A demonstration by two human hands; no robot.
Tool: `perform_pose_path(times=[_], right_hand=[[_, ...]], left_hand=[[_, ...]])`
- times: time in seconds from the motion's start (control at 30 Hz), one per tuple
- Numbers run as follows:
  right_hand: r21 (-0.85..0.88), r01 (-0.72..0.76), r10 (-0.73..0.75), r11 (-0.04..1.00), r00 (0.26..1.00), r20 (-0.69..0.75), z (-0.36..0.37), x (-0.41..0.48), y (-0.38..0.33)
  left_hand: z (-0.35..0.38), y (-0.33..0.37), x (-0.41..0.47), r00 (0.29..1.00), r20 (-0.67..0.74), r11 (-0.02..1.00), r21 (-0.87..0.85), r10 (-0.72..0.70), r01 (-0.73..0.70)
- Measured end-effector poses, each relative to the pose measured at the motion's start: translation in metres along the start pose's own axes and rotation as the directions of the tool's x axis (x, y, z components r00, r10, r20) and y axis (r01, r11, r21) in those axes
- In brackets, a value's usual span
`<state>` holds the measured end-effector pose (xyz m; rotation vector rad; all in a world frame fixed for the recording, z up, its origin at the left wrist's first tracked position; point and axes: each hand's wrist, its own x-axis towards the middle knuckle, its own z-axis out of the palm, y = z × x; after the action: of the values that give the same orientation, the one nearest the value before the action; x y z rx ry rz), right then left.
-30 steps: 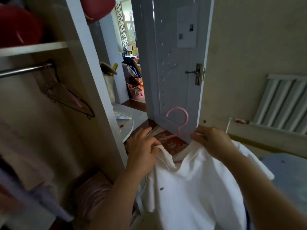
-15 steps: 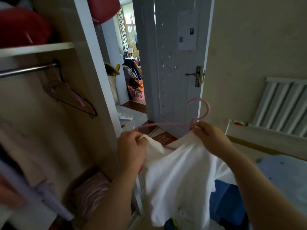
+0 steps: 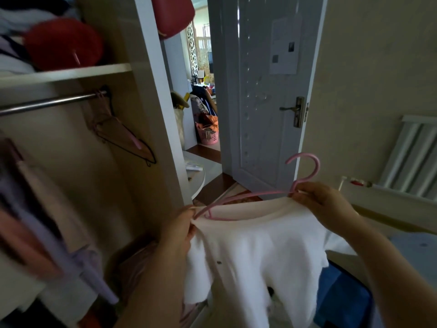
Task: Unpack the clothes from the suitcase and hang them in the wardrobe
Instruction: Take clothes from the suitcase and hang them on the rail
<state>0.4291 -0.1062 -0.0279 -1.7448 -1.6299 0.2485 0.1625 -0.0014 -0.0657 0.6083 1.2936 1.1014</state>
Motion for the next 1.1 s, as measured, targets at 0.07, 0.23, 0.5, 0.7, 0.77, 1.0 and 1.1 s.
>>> perform_pose_path(times=[0.07, 0.23, 0.5, 0.7, 0.77, 1.0, 1.1], right_hand=[[-0.069, -0.007, 0.004, 0.998, 0.999, -0.042, 0.004, 0.001, 0.003], [-0.194, 0.018, -0.058, 0.981, 0.978, -0.202, 0.007, 0.002, 0.012], [-0.337, 0.073, -0.150, 0.939, 0.967, -0.208, 0.023, 0.001, 0.014], [-0.245, 0.032, -0.073, 0.969, 0.984, -0.160, 0.054, 0.000, -0.005], [-0.186, -0.010, -0.017, 0.982, 0.990, -0.143, 0.053, -0.001, -0.004], [-0.104, 0.042, -0.053, 0.994, 0.993, -0.104, 0.050, 0.008, -0.015], [-0.120, 0.010, -0.019, 0.993, 0.997, -0.073, 0.041, 0.017, -0.006]], left_hand=[[0.000, 0.001, -0.005, 0.977, -0.032, 0.944, 0.265, 0.211, -0.196], [0.002, 0.012, -0.019, 0.870, 0.124, 0.611, 0.664, 0.478, -0.431], [0.005, 0.010, -0.021, 0.892, 0.143, 0.609, 0.683, 0.429, -0.402], [0.040, 0.001, -0.037, 0.891, 0.398, 0.760, 0.503, 0.218, -0.411], [0.040, 0.003, -0.033, 0.842, 0.489, 0.657, 0.562, 0.226, -0.503], [0.043, 0.013, -0.024, 0.652, 0.609, 0.056, 0.710, 0.452, -0.702], [0.036, 0.021, -0.010, 0.719, 0.548, 0.339, 0.640, 0.427, -0.689]])
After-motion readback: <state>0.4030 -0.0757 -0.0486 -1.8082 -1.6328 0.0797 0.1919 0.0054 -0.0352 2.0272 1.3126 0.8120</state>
